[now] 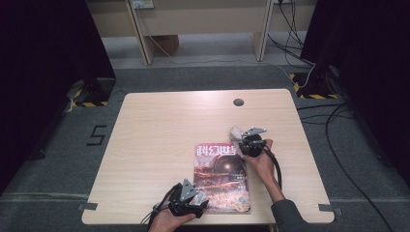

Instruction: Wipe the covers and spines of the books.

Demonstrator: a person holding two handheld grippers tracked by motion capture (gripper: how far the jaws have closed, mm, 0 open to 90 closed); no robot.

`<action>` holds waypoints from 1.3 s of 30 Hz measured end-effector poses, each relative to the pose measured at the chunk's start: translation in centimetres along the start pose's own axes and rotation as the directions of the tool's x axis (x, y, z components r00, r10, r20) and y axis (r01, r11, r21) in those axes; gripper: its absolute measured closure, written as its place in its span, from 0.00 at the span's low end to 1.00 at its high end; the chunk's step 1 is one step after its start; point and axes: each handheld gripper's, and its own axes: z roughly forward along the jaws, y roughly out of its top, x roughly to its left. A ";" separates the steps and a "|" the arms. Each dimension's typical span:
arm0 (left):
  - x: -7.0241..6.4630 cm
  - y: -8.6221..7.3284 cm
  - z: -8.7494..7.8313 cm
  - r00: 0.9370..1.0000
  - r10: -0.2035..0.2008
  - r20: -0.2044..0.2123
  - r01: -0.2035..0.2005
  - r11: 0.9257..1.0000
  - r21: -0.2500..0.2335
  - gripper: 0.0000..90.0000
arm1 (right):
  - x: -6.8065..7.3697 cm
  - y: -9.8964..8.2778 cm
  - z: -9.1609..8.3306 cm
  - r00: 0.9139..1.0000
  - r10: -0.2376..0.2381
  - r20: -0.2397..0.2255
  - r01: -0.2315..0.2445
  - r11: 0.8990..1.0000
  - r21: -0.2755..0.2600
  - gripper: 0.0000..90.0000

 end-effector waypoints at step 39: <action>0.0 0.0 0.0 1.000 0.003 -0.003 -0.003 1.000 -0.001 0.32 | 3.6 0.5 0.1 0.989 -0.061 -0.132 0.063 0.998 0.009 0.88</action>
